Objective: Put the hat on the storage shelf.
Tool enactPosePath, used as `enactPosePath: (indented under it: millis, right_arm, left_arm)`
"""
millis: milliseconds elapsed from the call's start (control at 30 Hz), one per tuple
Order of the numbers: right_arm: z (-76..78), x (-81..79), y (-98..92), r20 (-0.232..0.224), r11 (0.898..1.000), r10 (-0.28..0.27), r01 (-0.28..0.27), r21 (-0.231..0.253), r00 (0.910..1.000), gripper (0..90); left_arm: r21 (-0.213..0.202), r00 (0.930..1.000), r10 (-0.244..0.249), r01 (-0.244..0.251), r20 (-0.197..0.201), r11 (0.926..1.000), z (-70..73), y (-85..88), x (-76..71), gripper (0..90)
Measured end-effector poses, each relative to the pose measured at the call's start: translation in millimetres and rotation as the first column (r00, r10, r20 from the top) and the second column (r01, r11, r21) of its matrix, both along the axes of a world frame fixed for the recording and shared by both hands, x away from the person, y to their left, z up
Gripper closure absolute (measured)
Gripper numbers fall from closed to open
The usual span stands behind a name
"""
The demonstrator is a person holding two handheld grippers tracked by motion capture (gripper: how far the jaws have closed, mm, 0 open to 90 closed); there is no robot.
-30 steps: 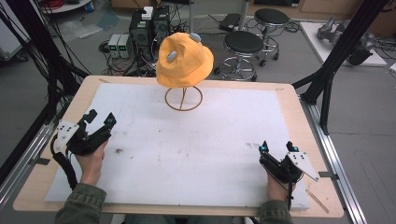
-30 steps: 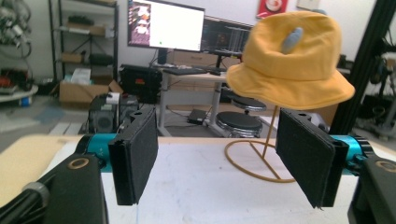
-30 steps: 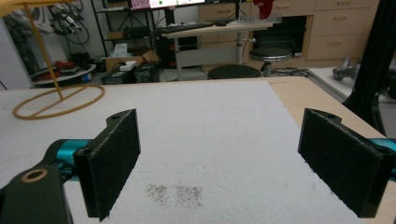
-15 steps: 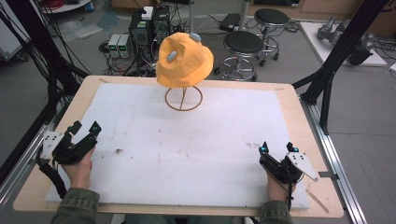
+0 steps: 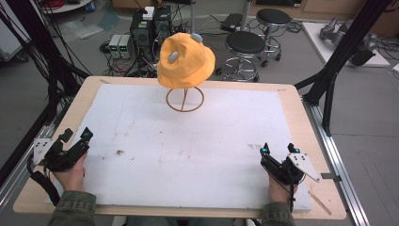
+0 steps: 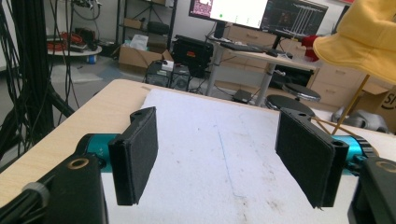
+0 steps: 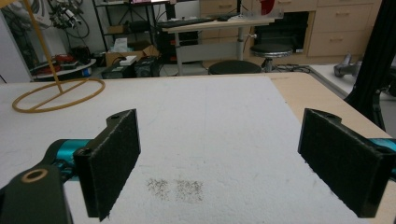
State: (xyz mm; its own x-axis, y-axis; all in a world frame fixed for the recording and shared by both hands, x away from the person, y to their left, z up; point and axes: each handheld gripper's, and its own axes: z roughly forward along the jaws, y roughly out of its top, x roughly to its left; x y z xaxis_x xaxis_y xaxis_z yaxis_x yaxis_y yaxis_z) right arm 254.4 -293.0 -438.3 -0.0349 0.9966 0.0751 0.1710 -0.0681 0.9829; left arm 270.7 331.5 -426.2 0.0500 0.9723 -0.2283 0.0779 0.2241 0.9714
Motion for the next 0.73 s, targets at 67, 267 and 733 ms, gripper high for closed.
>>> enactPosePath:
  millis: [67,267,733]
  right_arm:
    - [0.0,0.5,0.1,0.000,1.000,0.002,-0.002,-0.006,1.0000,11.8]
    - [-0.7,1.6,0.4,-0.011,1.000,0.007,-0.007,-0.007,0.9999,11.8]
    - [-2.1,4.3,1.0,-0.018,1.000,0.010,-0.010,-0.004,0.9998,11.8]
  left_arm:
    - [-0.003,1.0000,0.003,-0.003,0.005,1.0000,-0.3,1.7,-0.7,30.2]
    - [-0.032,0.9999,-0.005,0.005,-0.014,0.9995,-4.6,7.4,1.2,30.3]
    - [-0.040,0.9989,-0.044,0.043,-0.016,0.9983,-7.5,4.8,3.2,30.3]
